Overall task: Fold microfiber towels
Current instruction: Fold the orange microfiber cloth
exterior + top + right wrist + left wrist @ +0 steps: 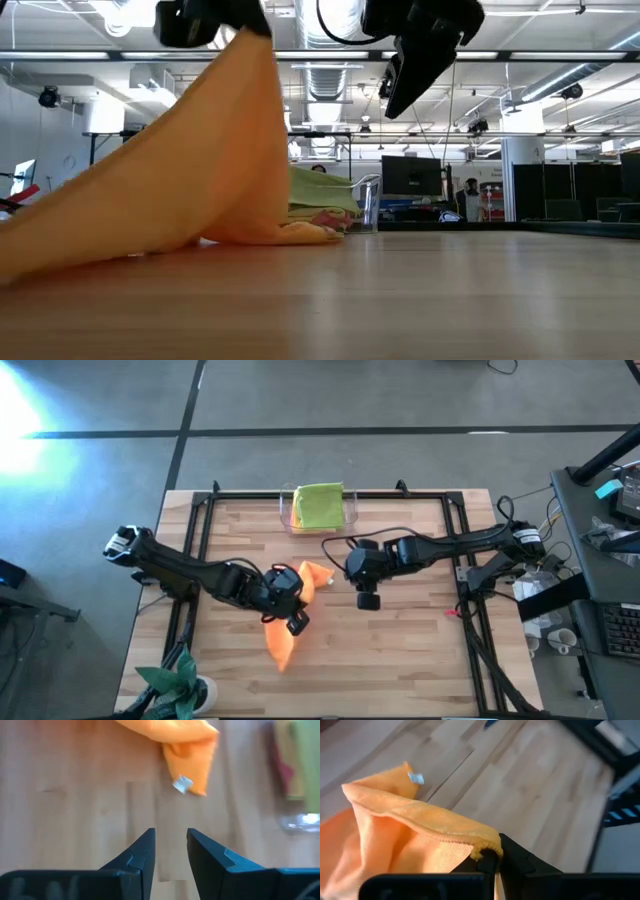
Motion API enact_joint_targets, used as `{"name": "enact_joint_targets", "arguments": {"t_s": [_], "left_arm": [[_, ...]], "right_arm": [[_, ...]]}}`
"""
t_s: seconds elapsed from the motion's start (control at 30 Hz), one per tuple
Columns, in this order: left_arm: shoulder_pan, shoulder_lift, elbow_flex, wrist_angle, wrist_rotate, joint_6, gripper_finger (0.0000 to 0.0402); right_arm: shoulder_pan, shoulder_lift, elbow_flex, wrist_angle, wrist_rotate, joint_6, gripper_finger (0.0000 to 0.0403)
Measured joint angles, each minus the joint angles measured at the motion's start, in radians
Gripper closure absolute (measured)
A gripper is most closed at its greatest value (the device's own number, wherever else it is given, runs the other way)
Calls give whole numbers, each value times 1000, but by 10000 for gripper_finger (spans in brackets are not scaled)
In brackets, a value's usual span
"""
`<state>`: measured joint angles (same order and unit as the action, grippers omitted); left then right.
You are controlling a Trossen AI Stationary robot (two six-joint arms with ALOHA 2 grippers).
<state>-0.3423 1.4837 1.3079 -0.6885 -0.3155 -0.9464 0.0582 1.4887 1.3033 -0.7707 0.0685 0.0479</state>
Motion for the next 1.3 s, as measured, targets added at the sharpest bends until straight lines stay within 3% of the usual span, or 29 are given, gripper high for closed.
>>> {"name": "enact_joint_targets", "arguments": {"t_s": [0.17, 0.33, 0.47, 0.7, 0.83, 1.07, 1.3], "left_arm": [[0, 0, 77, -2, 56, 57, 401], [-10, 0, 144, -1, 224, 102, 401], [-31, -1, 180, -4, 364, 143, 402], [-46, -2, 185, -12, 562, 199, 402], [-46, -1, 189, -34, 576, 254, 402], [-45, 0, 225, -246, 554, 257, 402], [-39, 0, 233, -246, 541, 307, 401]], "right_arm": [[1, 0, 0, 30, -88, -42, 303], [2, 0, 0, 138, -161, -49, 301], [2, 0, 10, 232, -284, -78, 301], [3, 0, 32, 405, -421, -117, 294], [3, 1, 43, 432, -451, -122, 276], [6, 2, 44, 479, -517, -120, 252], [13, 11, 9, 523, -518, -100, 243]]}}
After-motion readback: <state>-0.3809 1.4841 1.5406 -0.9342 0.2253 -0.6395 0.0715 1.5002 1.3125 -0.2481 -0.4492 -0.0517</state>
